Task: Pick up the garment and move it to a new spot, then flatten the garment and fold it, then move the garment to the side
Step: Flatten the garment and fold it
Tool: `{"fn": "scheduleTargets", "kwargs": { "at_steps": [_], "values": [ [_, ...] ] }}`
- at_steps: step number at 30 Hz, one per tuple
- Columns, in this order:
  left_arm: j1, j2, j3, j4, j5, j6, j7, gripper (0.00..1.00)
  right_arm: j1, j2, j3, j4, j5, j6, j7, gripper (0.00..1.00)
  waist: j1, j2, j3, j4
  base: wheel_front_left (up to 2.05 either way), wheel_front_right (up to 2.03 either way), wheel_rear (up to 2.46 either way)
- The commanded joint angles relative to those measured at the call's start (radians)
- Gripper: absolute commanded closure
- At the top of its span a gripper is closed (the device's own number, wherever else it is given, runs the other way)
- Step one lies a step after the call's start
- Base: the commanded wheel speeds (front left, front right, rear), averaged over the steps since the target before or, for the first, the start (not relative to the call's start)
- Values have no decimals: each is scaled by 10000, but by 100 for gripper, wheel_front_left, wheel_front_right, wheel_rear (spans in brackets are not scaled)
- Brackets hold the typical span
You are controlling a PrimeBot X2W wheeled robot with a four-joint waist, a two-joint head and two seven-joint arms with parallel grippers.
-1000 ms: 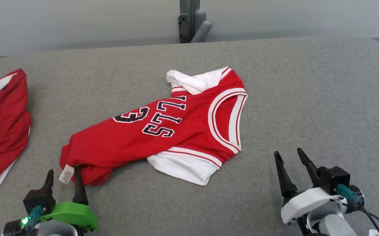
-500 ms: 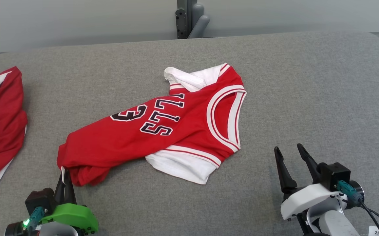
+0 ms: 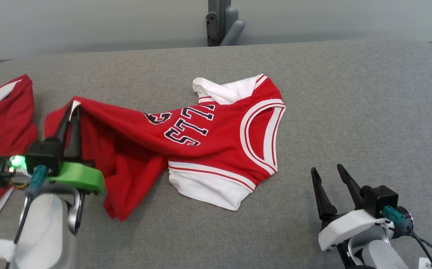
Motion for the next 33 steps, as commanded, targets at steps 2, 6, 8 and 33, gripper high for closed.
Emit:
{"fn": "scheduleTargets", "kwargs": {
  "at_steps": [2, 6, 8, 33],
  "values": [
    [-1049, 426, -413, 531, 326, -121, -6, 100, -167, -32, 161, 56, 112, -18, 2, 0, 0, -1, 95, -74, 0, 0, 0],
    [-3395, 1175, -1133, 1700, 780, -242, -6, 100, -510, -47, 475, 154, 203, -18, 2, 0, 0, -1, 466, -574, 0, 0, 0],
    [-4288, 1393, -1480, 1962, 981, -267, -6, 100, -618, -36, 414, 157, 212, -18, 2, 0, 0, -1, 615, -754, 0, 0, 0],
    [408, 943, -1079, 3020, -780, 1142, -5, 0, -272, -37, 204, 168, 96, -19, 3, 0, 0, -1, 347, -157, 0, 0, 0]
  ]
}}
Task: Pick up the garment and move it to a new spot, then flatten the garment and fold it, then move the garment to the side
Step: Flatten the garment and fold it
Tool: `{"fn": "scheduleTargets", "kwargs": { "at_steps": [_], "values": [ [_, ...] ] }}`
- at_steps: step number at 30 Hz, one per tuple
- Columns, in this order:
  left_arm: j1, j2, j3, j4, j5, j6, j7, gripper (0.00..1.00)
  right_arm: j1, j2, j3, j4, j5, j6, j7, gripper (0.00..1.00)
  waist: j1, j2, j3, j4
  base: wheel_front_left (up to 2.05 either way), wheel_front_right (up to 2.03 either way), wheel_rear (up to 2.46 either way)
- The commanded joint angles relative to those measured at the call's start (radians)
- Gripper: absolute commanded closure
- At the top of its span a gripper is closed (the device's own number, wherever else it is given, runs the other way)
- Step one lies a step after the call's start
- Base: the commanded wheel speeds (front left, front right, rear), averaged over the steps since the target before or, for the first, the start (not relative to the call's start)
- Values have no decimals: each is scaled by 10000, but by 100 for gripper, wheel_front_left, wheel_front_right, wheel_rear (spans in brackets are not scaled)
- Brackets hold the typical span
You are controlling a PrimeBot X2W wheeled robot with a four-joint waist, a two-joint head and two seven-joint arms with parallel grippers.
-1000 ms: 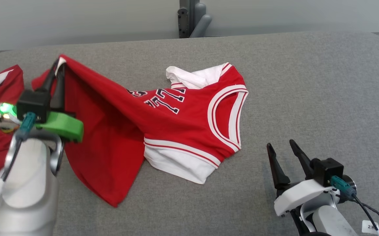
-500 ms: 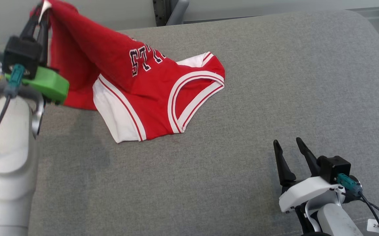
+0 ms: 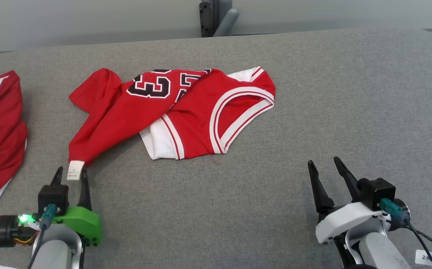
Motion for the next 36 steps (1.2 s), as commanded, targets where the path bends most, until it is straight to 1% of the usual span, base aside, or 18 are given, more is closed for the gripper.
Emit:
{"fn": "scheduleTargets", "kwargs": {
  "at_steps": [1, 2, 3, 6, 9, 11, 14, 19, 23, 27, 29, 30, 33, 36],
  "values": [
    [463, -221, 93, -188, -109, 123, -5, 0, 113, -45, 13, 20, -36, -19, 3, 0, 0, 1, -98, 54, 0, 0, 0],
    [660, -376, 156, -260, -178, 196, -5, 0, 111, -44, 51, 21, -37, -19, 3, 0, 0, 1, -144, 59, 0, 0, 0],
    [660, -376, 156, -260, -178, 196, -5, 0, 111, -44, 51, 21, -37, -19, 3, 0, 0, 1, -144, 59, 0, 0, 0],
    [1217, -760, 323, -698, -231, 325, -5, 0, 131, -44, 202, -44, 45, -19, 3, 0, 0, 1, -253, 64, 0, 0, 0],
    [1672, -1059, 450, -1213, -298, 364, -5, 0, 101, -41, 492, -73, 132, -19, 3, 0, 0, 1, -308, 158, 0, 0, 0],
    [1833, -1253, 485, -1566, -271, 315, -5, 0, -40, -43, 810, -23, 87, -17, 3, 0, 0, 1, -269, 285, 0, 0, 0],
    [2004, -1467, 450, -1925, -317, 224, -5, 0, -392, -81, 1367, 57, 91, -19, 3, 0, 0, 1, -133, 619, 0, 0, 0],
    [1825, -1651, 64, -2351, -234, 41, -5, 0, -1232, -261, 2461, 371, 129, -19, 3, 0, 0, 1, 226, 1436, 0, 0, 0],
    [1642, -1707, -326, -2704, -240, 6, -5, 0, -2055, -513, 3329, 1060, 183, -19, 3, 0, 0, 1, 523, 2196, 0, 0, 0],
    [1569, -1721, -794, -2927, -667, 96, -5, 0, -2829, -709, 4062, 1999, 212, -19, 3, 0, 0, 1, 800, 2902, 0, 0, 0],
    [1546, -1712, -1040, -2970, -849, 163, -5, 0, -3189, -778, 4265, 2469, 214, -19, 1, 0, 0, 1, 934, 3211, 0, 0, 0],
    [1545, -1715, -1264, -3002, -983, 193, -5, 0, -3492, -849, 4437, 2918, 179, -19, 1, 0, 0, 1, 1042, 3482, 0, 0, 0],
    [1593, -1716, -1431, -3032, -1141, 351, -5, 0, -3841, -899, 4471, 3531, 101, -19, 1, 0, 0, 1, 1182, 3783, 0, 0, 0],
    [1640, -1717, -1555, -3039, -1267, 391, -5, 0, -4147, -896, 4503, 4095, -26, -19, 1, 0, 0, 1, 1302, 3975, 0, 0, 0]
  ]
}}
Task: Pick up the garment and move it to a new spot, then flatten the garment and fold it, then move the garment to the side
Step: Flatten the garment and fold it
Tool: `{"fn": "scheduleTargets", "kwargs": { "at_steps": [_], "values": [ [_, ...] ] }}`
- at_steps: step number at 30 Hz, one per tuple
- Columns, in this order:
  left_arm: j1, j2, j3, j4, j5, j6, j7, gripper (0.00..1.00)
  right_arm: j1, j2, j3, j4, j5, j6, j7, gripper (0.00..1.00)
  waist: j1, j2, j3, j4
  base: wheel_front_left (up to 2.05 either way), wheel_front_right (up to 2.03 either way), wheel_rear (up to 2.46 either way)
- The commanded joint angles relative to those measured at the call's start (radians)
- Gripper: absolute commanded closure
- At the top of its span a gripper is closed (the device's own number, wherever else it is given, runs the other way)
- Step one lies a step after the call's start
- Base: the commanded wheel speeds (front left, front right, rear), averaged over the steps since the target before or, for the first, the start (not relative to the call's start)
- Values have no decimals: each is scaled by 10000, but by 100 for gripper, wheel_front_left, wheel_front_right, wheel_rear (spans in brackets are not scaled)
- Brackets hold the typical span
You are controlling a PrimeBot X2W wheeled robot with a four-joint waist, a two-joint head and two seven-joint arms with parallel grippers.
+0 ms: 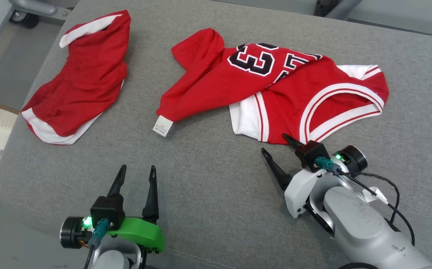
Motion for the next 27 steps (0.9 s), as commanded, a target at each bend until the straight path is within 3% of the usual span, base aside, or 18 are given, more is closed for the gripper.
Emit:
{"fn": "scheduleTargets", "kwargs": {
  "at_steps": [1, 6, 8, 9, 10, 11, 12, 14, 21, 27],
  "values": [
    [-56, 14, -45, -66, -91, 53, -5, 0, -144, -25, 43, 292, -121, -19, 1, 0, 0, 1, 449, 512, 0, 0, 0],
    [-229, 13, -113, -144, -214, 121, -5, 0, -463, -84, 19, 1276, -367, -19, 24, 0, 0, 1, 596, 642, 0, 0, 0],
    [-267, 13, -130, -169, -262, 160, -5, 0, -564, -184, -192, 1530, -479, -22, 50, 24, 0, 1, 647, 634, 0, 0, 0],
    [-271, 13, -131, -191, -256, 152, -5, 0, -608, -214, -317, 1637, -553, -28, 59, 31, 0, 1, 664, 611, 0, 0, 0],
    [-276, 13, -125, -196, -247, 158, -5, 0, -613, -236, -444, 1723, -615, -29, 73, 57, 0, 1, 674, 579, 0, 0, 0],
    [-276, 13, -125, -196, -247, 158, -5, 0, -613, -236, -444, 1723, -615, -29, 73, 57, 0, 1, 674, 579, 0, 0, 0],
    [-285, 14, -107, -207, -252, 163, -5, 0, -625, -241, -542, 1795, -679, -29, 73, 66, 0, 1, 678, 540, 0, 0, 0],
    [-294, 13, -80, -231, -263, 175, -5, 0, -632, -232, -668, 1894, -801, -29, 73, 100, 0, 1, 685, 453, 0, 0, 0],
    [-153, 17, 101, -207, -121, 85, -5, 0, -121, -311, -1027, 1000, -845, -22, 43, 100, 0, 1, 400, -92, 0, 0, 0],
    [197, 20, 302, -80, -56, -26, -5, 0, 1211, -1053, -1819, -467, -483, -22, 17, 100, 0, 1, -207, -904, 0, 0, 0]
  ]
}}
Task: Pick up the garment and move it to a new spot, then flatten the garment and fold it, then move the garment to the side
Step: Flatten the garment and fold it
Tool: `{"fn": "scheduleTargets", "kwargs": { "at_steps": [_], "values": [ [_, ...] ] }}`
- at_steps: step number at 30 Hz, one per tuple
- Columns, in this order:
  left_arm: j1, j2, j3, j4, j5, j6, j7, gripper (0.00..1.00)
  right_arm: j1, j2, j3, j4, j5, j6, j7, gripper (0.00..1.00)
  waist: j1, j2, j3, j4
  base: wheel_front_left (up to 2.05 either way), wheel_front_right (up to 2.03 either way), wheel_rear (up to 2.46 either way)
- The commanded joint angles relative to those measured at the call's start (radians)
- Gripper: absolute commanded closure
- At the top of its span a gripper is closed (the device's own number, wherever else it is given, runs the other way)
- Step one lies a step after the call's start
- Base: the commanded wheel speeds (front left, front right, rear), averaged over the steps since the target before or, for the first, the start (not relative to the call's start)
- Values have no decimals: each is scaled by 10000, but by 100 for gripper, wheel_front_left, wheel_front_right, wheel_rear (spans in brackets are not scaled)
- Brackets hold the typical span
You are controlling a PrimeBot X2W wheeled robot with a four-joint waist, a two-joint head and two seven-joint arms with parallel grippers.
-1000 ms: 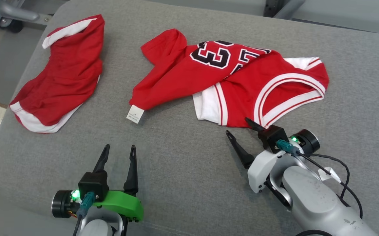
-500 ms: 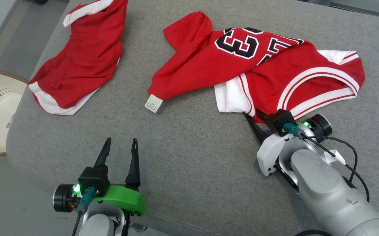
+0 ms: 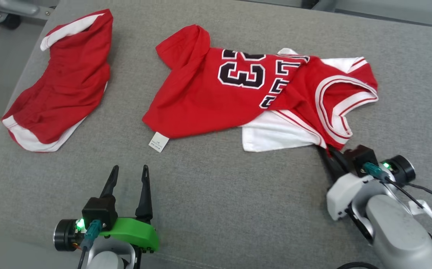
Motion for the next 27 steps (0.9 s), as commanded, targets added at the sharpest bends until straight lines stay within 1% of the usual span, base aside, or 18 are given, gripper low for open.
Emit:
{"fn": "scheduleTargets", "kwargs": {
  "at_steps": [1, 6, 8, 10, 11, 12, 15, 19, 26, 27],
  "values": [
    [199, 24, 24, 61, 50, -60, -5, 0, 602, -379, -222, -203, 114, -24, 35, 100, 0, -2, -540, -680, 0, 0, 0],
    [301, 26, 125, 101, 91, -113, -5, 0, 1364, -1329, -844, -796, 124, -24, 30, 100, 0, -2, -809, -1298, 0, 0, 0],
    [275, 27, 95, 131, 184, -182, -5, 0, 1386, -1751, -1034, -917, -7, -24, 30, 100, 0, -2, -859, -1506, 0, 0, 0],
    [228, 27, 99, 169, 215, -192, -5, 0, 1239, -1956, -1188, -904, -48, -24, 30, 100, 0, -2, -887, -1578, 0, 0, 0],
    [214, 27, 77, 190, 217, -196, -5, 0, 1155, -1975, -1295, -877, -23, -24, 29, 59, 0, -2, -905, -1594, 0, 0, 0],
    [276, 30, 62, 252, 236, -208, -5, 0, 1010, -1920, -1510, -856, 14, -23, 29, 0, 0, -2, -995, -1621, 0, 0, 0],
    [438, 27, 72, 348, 273, -227, -5, 0, 895, -1698, -2110, -1200, -160, -23, 24, 0, 0, -2, -1162, -1664, 0, 0, 0],
    [651, 29, 208, 425, 344, -235, -5, 0, 1302, -1038, -2759, -1818, -350, -23, 23, 0, 0, -2, -1479, -1766, 0, 0, 0],
    [1092, 26, 608, 205, 505, -201, -5, 0, 2395, 178, -3195, -3466, -390, -23, 23, 0, 0, -2, -1984, -2161, 0, 0, 0],
    [1092, 26, 608, 205, 505, -201, -5, 0, 2395, 178, -3195, -3466, -390, -23, 23, 0, 0, -2, -1984, -2161, 0, 0, 0]
  ]
}}
